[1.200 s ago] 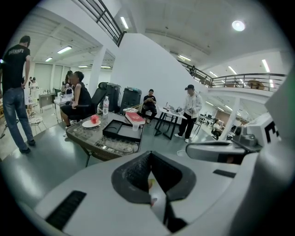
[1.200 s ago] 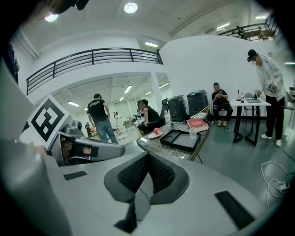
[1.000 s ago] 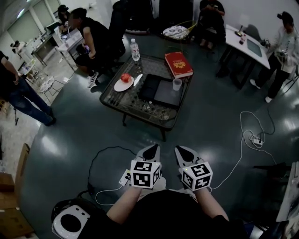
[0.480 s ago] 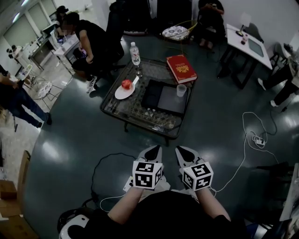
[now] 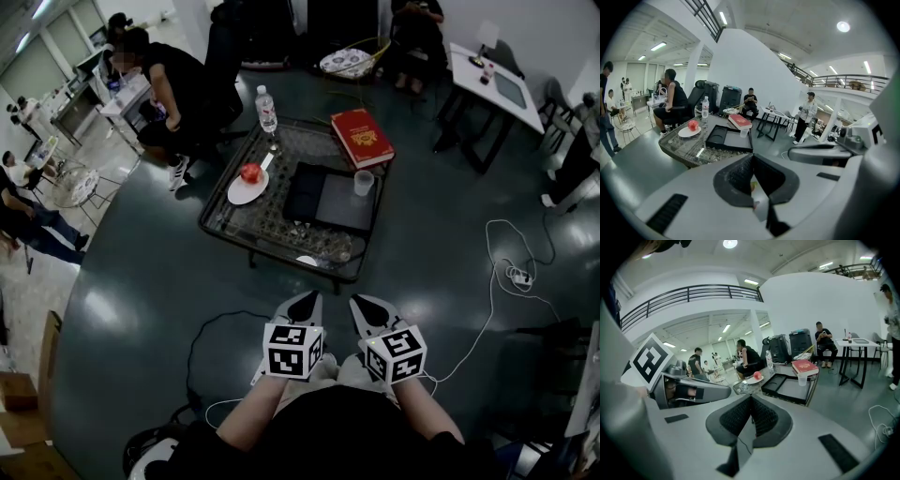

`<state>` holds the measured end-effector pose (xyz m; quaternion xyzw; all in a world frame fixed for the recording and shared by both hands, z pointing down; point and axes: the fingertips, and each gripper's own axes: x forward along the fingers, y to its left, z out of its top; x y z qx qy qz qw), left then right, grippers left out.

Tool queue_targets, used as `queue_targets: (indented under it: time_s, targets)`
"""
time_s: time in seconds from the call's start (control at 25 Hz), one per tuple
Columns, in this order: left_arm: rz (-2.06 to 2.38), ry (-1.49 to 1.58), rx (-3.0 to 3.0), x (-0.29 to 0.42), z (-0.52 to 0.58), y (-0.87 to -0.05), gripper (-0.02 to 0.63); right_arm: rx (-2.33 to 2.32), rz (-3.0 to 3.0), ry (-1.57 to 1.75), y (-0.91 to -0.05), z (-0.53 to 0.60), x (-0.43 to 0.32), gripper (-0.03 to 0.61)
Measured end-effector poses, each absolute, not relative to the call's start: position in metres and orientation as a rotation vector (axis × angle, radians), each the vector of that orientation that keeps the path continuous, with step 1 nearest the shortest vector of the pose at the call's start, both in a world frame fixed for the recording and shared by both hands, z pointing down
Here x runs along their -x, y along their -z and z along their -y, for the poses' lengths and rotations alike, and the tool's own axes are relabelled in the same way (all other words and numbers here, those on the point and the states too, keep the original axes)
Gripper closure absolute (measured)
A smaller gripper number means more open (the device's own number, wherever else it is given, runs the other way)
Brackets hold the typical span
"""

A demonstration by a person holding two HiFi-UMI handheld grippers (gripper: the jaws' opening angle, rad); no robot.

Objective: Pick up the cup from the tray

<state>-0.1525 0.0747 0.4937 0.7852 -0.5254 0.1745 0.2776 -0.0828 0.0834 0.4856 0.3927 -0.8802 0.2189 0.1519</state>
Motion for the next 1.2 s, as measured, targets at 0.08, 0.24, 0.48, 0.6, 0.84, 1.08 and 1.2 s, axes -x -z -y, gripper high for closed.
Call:
queue_targets:
  time_s: [0.08, 0.24, 0.48, 0.6, 0.84, 1.08, 1.2]
  targets:
    - [1.401, -0.463, -2.102, 0.152, -0.074, -0.495, 0.604, -1.131, 2.523, -0.633, -0.486, -0.084, 0.083, 0.568]
    - [1.408, -0.473, -2.097, 0.152, -0.07, -0.499, 0.604, -1.134, 2.523, -0.647, -0.488, -0.083, 0.081, 0.568]
    - [1.432, -0.468, -2.083, 0.151, -0.053, -0.502, 0.604, -1.134, 2.526, -0.665, -0.492, -0.063, 0.077, 0.568]
    - [1.443, -0.471, -2.081, 0.149, -0.041, -0.504, 0.604, -1.13, 2.537, -0.659, -0.492, -0.047, 0.075, 0.568]
    - [1.45, -0.469, -2.075, 0.138, -0.007, -0.511, 0.604, -1.138, 2.542, -0.636, -0.491, -0.005, 0.061, 0.568]
    - [1.441, -0.462, -2.075, 0.126, 0.029, -0.516, 0.604, -1.154, 2.524, -0.628, -0.493, 0.033, 0.044, 0.568]
    - [1.435, -0.475, -2.072, 0.119, 0.045, -0.52, 0.604, -1.158, 2.516, -0.637, -0.494, 0.049, 0.037, 0.568]
